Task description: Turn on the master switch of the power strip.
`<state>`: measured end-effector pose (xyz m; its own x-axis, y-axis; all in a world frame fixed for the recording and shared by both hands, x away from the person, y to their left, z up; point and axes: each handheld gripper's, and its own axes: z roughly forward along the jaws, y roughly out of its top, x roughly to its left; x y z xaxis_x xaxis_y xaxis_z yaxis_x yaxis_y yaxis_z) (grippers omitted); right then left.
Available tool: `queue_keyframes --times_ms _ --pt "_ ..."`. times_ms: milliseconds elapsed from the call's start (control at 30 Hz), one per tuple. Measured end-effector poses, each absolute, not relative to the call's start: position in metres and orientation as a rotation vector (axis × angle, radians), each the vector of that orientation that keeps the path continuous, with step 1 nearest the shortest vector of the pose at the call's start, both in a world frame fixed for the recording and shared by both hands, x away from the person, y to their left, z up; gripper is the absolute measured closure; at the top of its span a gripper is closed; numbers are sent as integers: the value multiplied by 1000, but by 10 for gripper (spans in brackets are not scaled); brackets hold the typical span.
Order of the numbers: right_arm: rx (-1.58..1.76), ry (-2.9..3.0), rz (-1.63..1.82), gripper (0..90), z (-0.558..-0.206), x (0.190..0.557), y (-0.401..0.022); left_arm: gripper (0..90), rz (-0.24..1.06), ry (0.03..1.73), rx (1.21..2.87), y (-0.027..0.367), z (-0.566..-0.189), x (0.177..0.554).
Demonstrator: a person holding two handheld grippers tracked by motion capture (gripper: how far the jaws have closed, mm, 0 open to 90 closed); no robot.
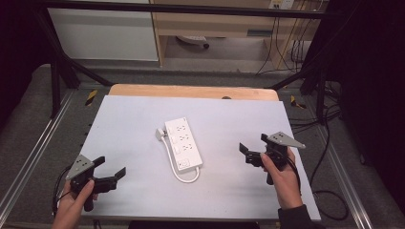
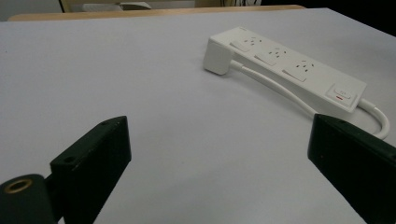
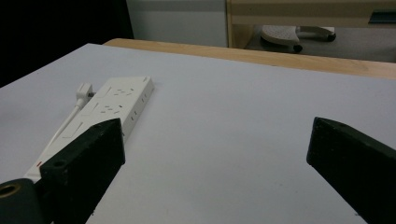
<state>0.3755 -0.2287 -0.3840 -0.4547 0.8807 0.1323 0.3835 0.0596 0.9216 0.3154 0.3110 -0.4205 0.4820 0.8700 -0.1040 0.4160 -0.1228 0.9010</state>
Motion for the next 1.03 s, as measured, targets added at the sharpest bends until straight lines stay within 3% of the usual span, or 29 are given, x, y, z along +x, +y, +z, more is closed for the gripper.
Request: queue_keyframes --times_ms 567,1033 --pt "1287 1840 1339 56 -407 363 -265 61 573 1101 1734 311 -421 315" --pt "1431 1904 1220 54 -446 361 -285 61 573 1095 1733 311 -420 315"
